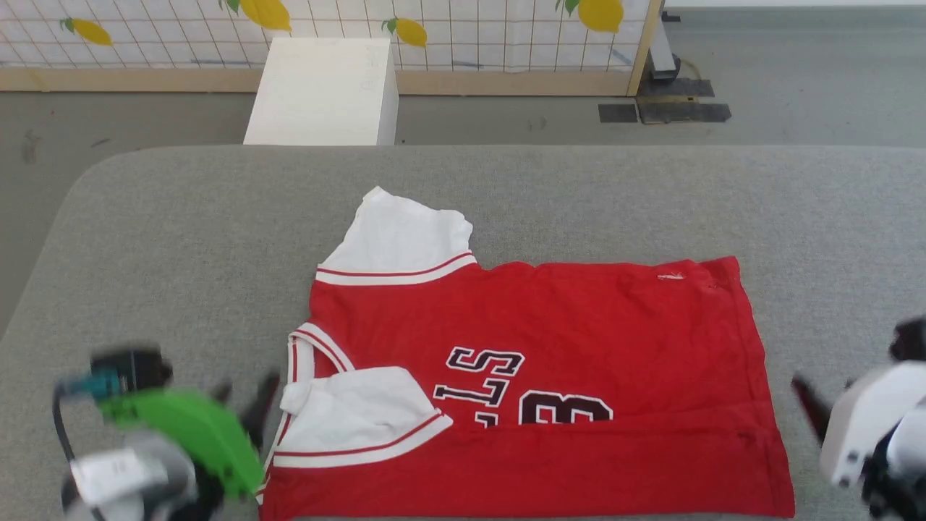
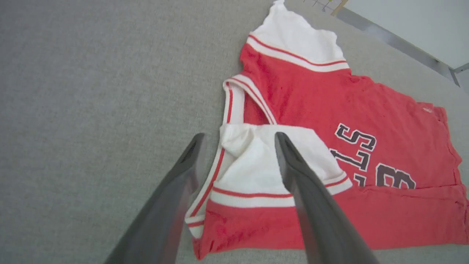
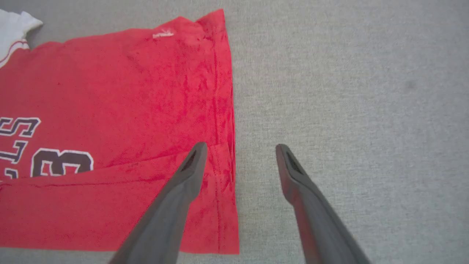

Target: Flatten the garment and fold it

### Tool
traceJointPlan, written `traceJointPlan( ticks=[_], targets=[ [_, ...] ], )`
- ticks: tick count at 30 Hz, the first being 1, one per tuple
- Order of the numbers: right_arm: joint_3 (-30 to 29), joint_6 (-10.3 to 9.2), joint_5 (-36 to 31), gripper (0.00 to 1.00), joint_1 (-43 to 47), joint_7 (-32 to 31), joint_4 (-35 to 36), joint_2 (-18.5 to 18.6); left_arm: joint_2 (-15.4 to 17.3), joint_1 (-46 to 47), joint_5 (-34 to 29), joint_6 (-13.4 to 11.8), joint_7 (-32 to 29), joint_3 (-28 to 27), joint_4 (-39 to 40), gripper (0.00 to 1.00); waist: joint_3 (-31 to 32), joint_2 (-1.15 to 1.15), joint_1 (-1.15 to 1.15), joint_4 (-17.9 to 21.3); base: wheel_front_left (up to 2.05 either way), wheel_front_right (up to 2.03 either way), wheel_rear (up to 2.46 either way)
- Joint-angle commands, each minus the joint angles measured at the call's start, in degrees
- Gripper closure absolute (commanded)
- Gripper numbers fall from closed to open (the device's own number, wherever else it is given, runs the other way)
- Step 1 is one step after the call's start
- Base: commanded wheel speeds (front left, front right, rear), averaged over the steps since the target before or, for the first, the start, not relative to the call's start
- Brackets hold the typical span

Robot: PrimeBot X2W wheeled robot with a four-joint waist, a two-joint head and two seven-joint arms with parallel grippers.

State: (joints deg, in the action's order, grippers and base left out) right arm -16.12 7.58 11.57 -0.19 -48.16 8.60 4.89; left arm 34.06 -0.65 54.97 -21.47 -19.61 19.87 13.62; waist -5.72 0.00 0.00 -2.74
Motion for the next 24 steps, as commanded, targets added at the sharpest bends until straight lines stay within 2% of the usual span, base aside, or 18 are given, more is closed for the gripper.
traceJointPlan(
  ticks=[1,8,15,17,21,24],
  targets=[
    [-0.3,-0.09,0.0,0.00,-2.7,1.2,0.2,0.6,0.6,4.3,-1.4,1.4,0.2,0.2,-0.2,0.00,-0.6,0.00,0.00,0.2,0.00,0.00,0.00],
    [1.1,-0.09,-0.5,0.00,-12.2,5.2,-2.8,1.4,-1.8,21.5,-7.2,7.9,2.7,3.5,-8.8,0.00,-4.3,0.00,0.00,1.4,0.00,0.00,0.00],
    [3.6,-0.09,-1.6,0.00,-19.7,7.1,-6.1,1.8,-7.6,37.2,-11.0,14.6,7.8,6.6,-25.0,0.00,-10.9,0.00,0.00,2.4,0.00,0.00,0.00],
    [4.3,-0.09,-1.9,0.00,-21.4,7.2,-6.2,2.1,-9.1,41.4,-11.6,16.1,7.5,7.6,-30.1,0.00,-13.1,0.00,0.00,2.6,0.00,0.00,0.00],
    [5.4,-0.09,-2.2,0.00,-24.2,7.4,-5.7,1.9,-11.4,49.2,-12.3,17.8,5.4,9.1,-39.9,0.00,-16.5,0.00,0.00,3.1,0.00,0.00,0.00],
    [6.5,-0.09,-2.2,0.00,-25.3,7.4,-5.0,1.6,-12.7,53.7,-11.9,18.0,1.6,9.9,-46.5,0.00,-18.4,0.00,0.00,3.8,0.00,0.00,0.00]
  ],
)
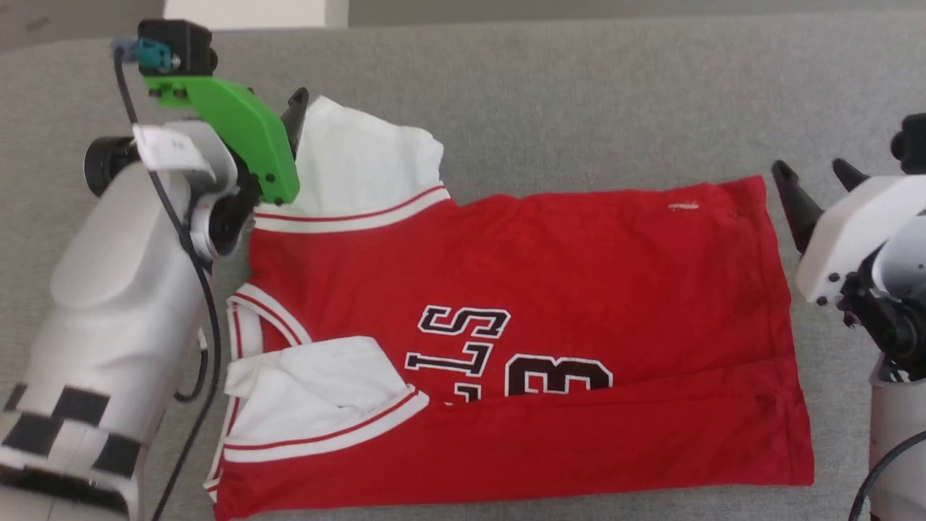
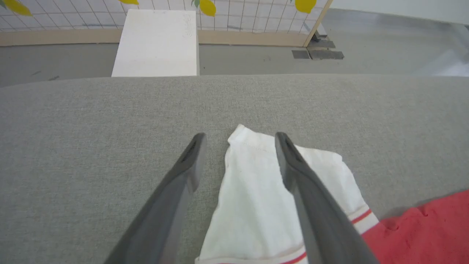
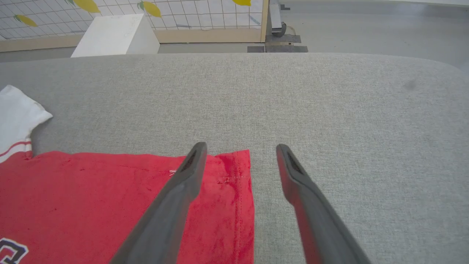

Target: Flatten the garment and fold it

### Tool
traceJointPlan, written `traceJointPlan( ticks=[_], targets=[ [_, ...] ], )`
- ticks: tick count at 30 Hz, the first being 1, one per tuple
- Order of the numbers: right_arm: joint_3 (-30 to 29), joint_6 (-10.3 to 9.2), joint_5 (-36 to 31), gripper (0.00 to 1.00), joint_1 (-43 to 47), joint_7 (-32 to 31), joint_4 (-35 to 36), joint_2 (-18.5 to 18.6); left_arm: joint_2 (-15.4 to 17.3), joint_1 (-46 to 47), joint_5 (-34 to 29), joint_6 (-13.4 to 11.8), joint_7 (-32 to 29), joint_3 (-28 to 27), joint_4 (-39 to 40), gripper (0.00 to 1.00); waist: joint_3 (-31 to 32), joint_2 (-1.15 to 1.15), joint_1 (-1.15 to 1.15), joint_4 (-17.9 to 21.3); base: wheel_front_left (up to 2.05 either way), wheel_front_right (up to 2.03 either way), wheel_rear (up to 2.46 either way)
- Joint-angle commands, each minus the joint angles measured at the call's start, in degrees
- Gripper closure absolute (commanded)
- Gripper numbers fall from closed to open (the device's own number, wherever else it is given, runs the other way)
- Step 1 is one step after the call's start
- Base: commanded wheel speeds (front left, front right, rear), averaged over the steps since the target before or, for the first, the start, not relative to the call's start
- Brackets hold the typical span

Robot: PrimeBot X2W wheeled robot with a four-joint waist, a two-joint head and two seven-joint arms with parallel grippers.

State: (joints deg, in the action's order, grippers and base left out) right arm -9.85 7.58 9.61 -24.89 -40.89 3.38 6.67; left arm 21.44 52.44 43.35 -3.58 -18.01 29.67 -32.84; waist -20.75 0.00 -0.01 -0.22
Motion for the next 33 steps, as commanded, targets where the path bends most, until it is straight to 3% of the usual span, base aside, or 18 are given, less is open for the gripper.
traceJointPlan(
  ticks=[1,11,12,13,14,19,26,33],
  targets=[
    [0.6,-0.09,-0.2,0.00,-0.9,0.1,0.4,-0.3,-0.5,1.9,0.1,-0.2,-1.6,0.1,-2.4,0.00,-3.9,0.00,0.01,1.6,0.00,0.00,0.00],
    [1.9,-0.09,0.0,0.00,-0.9,-0.2,3.1,0.4,-1.8,6.1,0.2,-0.5,-20.3,5.4,-15.1,0.00,-5.8,0.00,0.01,2.5,0.00,0.00,0.00],
    [1.8,-0.09,0.0,0.00,-0.7,-0.3,3.3,0.4,-2.1,5.9,0.7,-0.6,-21.3,5.4,-15.5,0.13,-5.8,0.00,0.01,2.4,0.00,0.00,0.00],
    [1.7,-0.09,-0.1,0.00,-0.6,-0.3,3.5,0.5,-2.4,5.6,1.0,-0.3,-21.9,5.5,-15.7,0.60,-5.7,0.00,0.01,2.3,0.00,0.00,0.00],
    [1.7,-0.09,-0.1,0.00,-0.4,-0.4,3.7,0.5,-2.6,5.2,1.5,0.1,-21.9,5.3,-15.6,1.00,-5.6,0.00,0.01,2.2,0.00,0.00,0.00],
    [1.1,-0.09,-0.4,0.00,0.1,-1.0,4.0,0.9,-3.3,4.4,4.1,1.8,-17.2,2.6,-13.9,1.00,-5.0,0.00,0.01,1.0,0.00,0.00,0.00],
    [4.0,-0.09,-2.5,0.00,-2.0,-6.0,0.1,3.7,-0.9,2.1,7.8,4.7,-6.9,-3.4,-7.1,1.00,-3.6,0.00,0.01,0.4,0.00,0.00,0.00],
    [7.1,-0.09,-7.7,0.00,-6.1,-10.7,-5.4,5.2,0.6,-5.9,11.2,3.7,-1.8,-7.6,4.9,1.00,-4.1,0.00,0.01,-0.7,0.00,0.00,0.00]
  ],
)
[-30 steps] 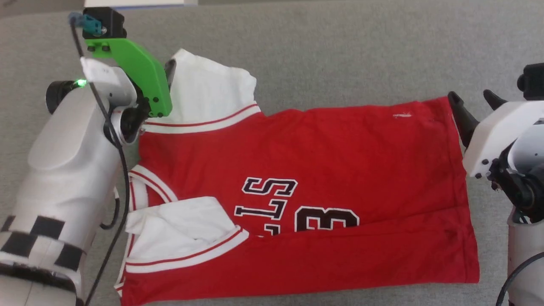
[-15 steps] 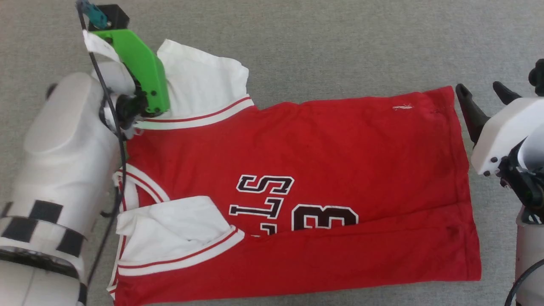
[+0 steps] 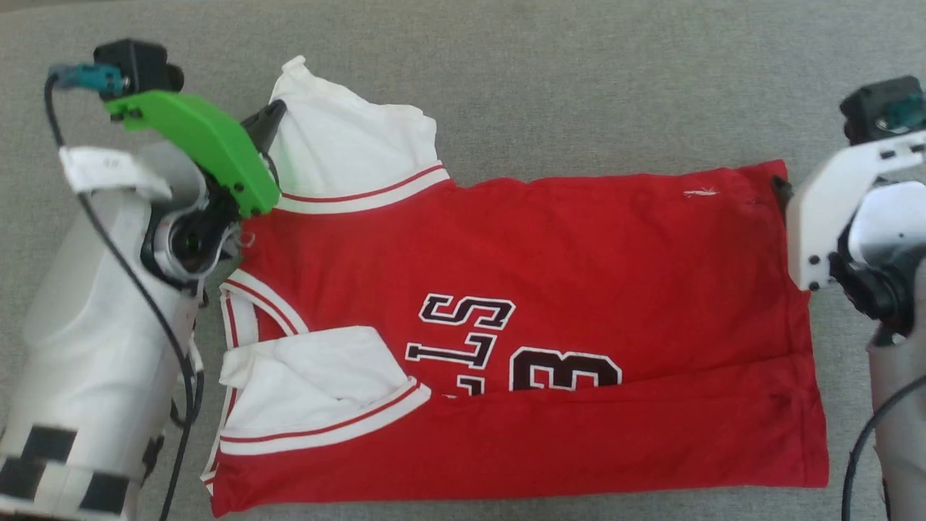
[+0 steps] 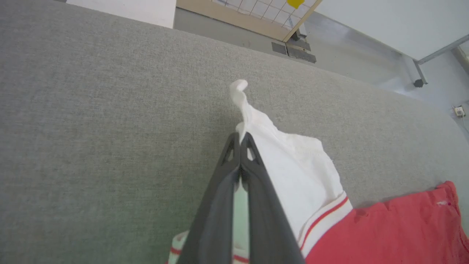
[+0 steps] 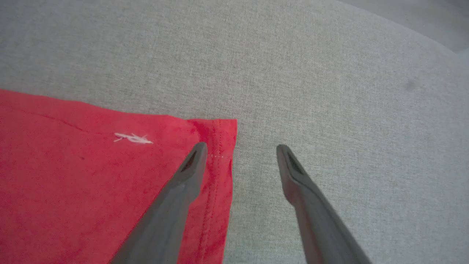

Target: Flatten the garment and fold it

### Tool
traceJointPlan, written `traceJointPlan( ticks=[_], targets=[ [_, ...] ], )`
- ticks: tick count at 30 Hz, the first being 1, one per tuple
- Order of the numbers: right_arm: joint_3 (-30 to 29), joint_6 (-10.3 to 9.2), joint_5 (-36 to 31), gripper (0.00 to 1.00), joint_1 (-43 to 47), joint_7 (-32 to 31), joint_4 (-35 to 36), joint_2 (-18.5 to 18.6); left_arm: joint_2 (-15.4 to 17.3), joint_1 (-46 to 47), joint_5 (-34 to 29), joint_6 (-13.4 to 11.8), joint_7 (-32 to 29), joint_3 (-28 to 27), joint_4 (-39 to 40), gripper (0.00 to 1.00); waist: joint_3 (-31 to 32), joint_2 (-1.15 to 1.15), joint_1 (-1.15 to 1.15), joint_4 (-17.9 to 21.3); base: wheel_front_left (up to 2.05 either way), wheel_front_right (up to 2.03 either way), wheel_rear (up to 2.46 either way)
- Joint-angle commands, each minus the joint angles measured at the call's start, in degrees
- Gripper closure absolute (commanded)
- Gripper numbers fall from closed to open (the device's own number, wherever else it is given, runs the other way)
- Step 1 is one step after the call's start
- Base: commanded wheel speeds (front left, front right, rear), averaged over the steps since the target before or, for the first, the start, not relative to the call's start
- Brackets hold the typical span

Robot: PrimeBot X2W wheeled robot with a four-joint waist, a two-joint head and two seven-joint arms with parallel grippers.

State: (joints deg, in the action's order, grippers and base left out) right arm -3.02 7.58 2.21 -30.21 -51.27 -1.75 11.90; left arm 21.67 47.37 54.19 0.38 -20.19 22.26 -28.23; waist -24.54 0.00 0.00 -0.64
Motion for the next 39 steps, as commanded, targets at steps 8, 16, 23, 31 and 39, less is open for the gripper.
traceJointPlan(
  ticks=[8,16,23,31,39],
  targets=[
    [4.3,-0.09,-2.8,0.00,-3.8,-3.4,-8.4,0.7,2.3,-8.5,1.5,-3.4,0.9,-1.7,13.8,1.00,-1.7,0.00,0.00,-1.6,0.00,0.00,0.00],
    [2.5,-0.09,-0.3,1.00,-5.1,-2.5,-8.3,0.9,3.0,-11.1,1.8,-4.2,2.3,-2.8,20.4,1.00,-0.3,0.00,0.00,-1.9,0.00,0.00,0.00],
    [-1.7,-0.09,3.5,1.00,-0.2,2.7,-3.8,-0.5,3.7,-16.5,4.4,-4.5,3.9,-5.3,25.1,1.00,4.7,0.00,0.00,-1.5,0.00,0.00,0.00],
    [-5.3,-0.09,8.5,1.00,10.9,6.7,0.7,-3.7,5.5,-31.1,7.1,-7.3,5.5,-7.9,33.7,1.00,10.7,0.00,0.00,-1.1,0.00,0.00,0.00],
    [-10.3,-0.09,9.9,1.00,21.9,7.8,2.1,-6.5,3.2,-46.7,9.8,-11.2,8.4,-9.0,37.7,1.00,15.3,0.00,0.00,-2.4,0.00,0.00,0.00]
  ],
)
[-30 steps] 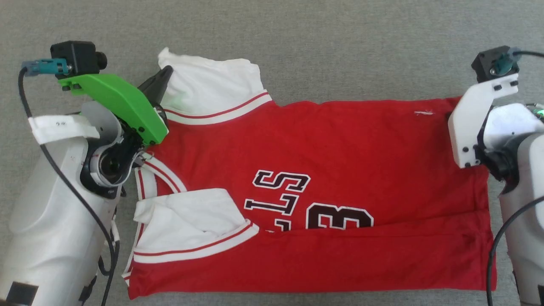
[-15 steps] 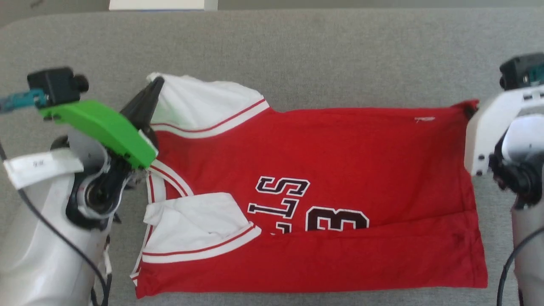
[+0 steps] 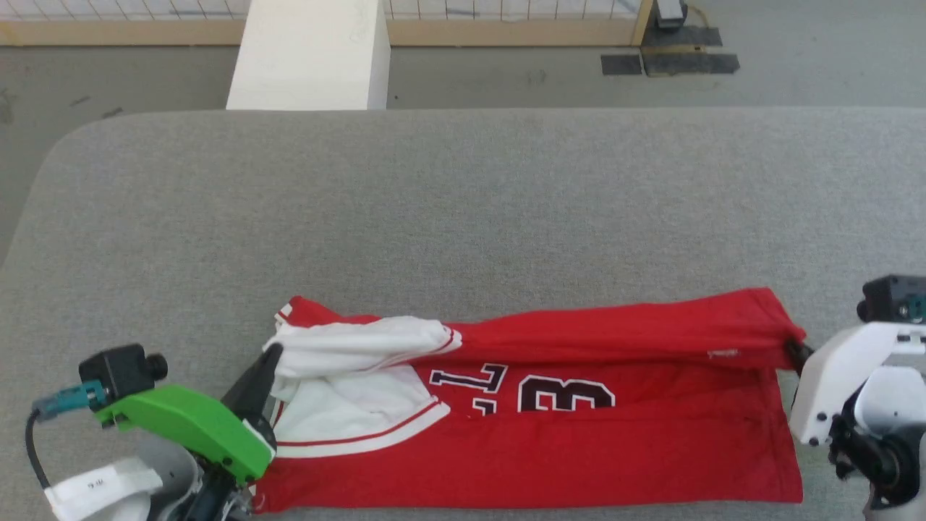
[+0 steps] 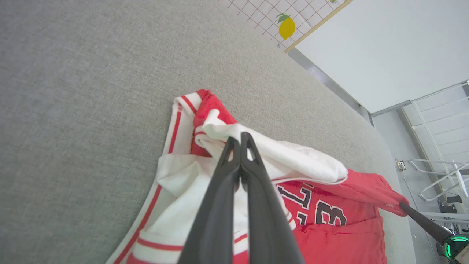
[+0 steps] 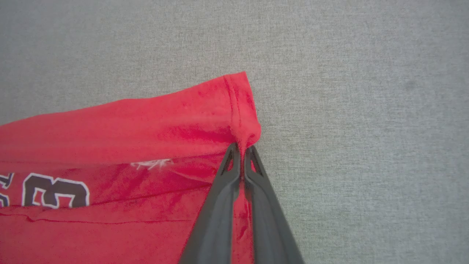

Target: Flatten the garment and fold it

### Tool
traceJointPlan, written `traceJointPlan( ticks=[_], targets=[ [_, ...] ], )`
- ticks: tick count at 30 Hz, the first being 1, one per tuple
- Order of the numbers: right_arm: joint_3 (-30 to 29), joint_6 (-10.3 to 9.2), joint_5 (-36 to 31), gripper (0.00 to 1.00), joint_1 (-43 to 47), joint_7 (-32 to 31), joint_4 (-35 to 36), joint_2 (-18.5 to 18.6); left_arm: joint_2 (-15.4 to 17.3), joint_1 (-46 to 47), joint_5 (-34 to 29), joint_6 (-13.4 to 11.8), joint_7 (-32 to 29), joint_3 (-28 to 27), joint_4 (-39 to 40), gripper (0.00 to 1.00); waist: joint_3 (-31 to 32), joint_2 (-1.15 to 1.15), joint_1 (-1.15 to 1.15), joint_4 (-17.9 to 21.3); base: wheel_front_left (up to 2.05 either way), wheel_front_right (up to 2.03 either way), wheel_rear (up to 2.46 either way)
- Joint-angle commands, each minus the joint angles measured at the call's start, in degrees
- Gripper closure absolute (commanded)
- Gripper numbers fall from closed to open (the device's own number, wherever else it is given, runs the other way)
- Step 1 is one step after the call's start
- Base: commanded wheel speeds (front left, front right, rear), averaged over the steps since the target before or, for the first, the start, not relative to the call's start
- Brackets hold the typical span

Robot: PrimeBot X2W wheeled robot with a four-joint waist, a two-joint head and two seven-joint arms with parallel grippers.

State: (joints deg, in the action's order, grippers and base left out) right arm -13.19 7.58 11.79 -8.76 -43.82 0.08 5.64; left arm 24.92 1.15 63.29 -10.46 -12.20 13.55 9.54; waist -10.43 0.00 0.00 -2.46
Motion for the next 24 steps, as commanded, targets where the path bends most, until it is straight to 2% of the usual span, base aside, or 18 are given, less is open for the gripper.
traceJointPlan(
  ticks=[1,8,9,10,11,12,14,15,18,21,24],
  targets=[
    [-0.3,-0.09,0.2,1.00,1.3,0.4,0.2,-0.5,-0.2,-1.3,0.7,-0.5,0.6,-0.2,-0.4,1.00,1.3,0.00,0.00,-0.7,0.00,0.00,0.00],
    [-0.9,-0.09,-0.7,1.00,5.0,0.4,-2.3,-1.5,-0.3,-3.0,0.0,-1.9,-0.3,1.2,-5.1,1.00,2.4,0.00,0.00,-0.9,0.00,0.00,0.00],
    [-0.9,-0.09,-0.7,1.00,5.4,0.3,-2.9,-1.6,-0.5,-2.9,0.1,-2.1,-0.4,1.3,-5.9,0.94,2.7,0.00,0.00,-0.9,0.00,0.00,0.00],
    [-0.8,-0.09,-0.7,0.82,5.7,0.3,-3.4,-1.7,-0.6,-2.8,0.1,-2.3,-0.5,1.5,-6.6,0.61,3.0,0.00,0.00,-0.9,0.00,0.00,0.00],
    [-0.7,-0.09,-0.7,0.46,6.2,0.2,-3.8,-1.8,-0.6,-2.8,0.0,-2.7,-1.0,1.8,-7.5,0.01,3.5,0.00,0.00,-0.8,0.00,0.00,0.00],
    [-0.7,-0.09,-0.7,0.00,6.7,0.1,-4.1,-1.9,-0.5,-2.9,-0.1,-3.2,-1.6,2.1,-8.3,0.00,3.9,0.00,0.00,-0.8,0.00,0.00,0.00],
    [-0.6,-0.09,-0.4,0.00,7.6,-0.2,-4.2,-2.0,0.1,-3.0,-0.8,-4.4,-2.7,2.9,-9.9,0.00,4.7,0.00,0.00,-0.6,0.00,0.00,0.00],
    [-1.5,-0.09,1.0,0.00,8.6,0.6,-2.0,-2.2,1.3,-3.0,-2.1,-6.0,-2.9,2.9,-10.2,0.00,6.0,0.00,0.00,-0.4,0.00,0.00,0.00],
    [-3.0,-0.09,3.1,0.00,9.3,0.6,1.8,-2.3,3.0,-2.5,-4.2,-7.5,-1.8,2.2,-8.3,0.00,6.9,0.00,0.00,-0.4,0.00,0.00,0.00],
    [-4.5,-0.09,3.9,0.00,9.3,-0.5,5.2,-2.4,4.8,-1.1,-7.2,-8.0,1.2,0.9,-5.5,0.00,7.3,0.00,0.00,-0.2,0.00,0.00,0.00],
    [-5.4,-0.09,3.2,0.00,7.9,-2.3,5.7,-0.7,6.3,1.4,-12.2,-7.2,7.1,0.1,-4.0,0.00,6.9,0.00,0.00,-0.2,0.00,0.00,0.00]
  ],
)
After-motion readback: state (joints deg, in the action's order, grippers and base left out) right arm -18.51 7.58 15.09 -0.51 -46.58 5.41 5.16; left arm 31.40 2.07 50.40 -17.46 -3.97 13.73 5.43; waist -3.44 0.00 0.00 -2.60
